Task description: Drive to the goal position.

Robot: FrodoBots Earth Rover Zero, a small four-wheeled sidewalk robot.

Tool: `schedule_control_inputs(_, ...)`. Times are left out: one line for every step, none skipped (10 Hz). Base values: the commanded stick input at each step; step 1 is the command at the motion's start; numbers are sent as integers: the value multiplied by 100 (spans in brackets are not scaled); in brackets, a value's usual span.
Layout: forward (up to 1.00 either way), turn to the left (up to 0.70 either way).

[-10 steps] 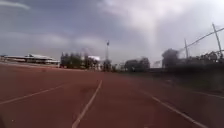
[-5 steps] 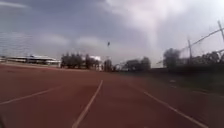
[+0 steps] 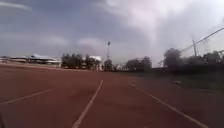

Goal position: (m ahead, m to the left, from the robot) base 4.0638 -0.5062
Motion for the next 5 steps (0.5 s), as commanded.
schedule_control_inputs(70, 0)
schedule_control_inputs(70, 0)
schedule_control_inputs(70, 0)
schedule_control_inputs(70, 0)
schedule_control_inputs(70, 0)
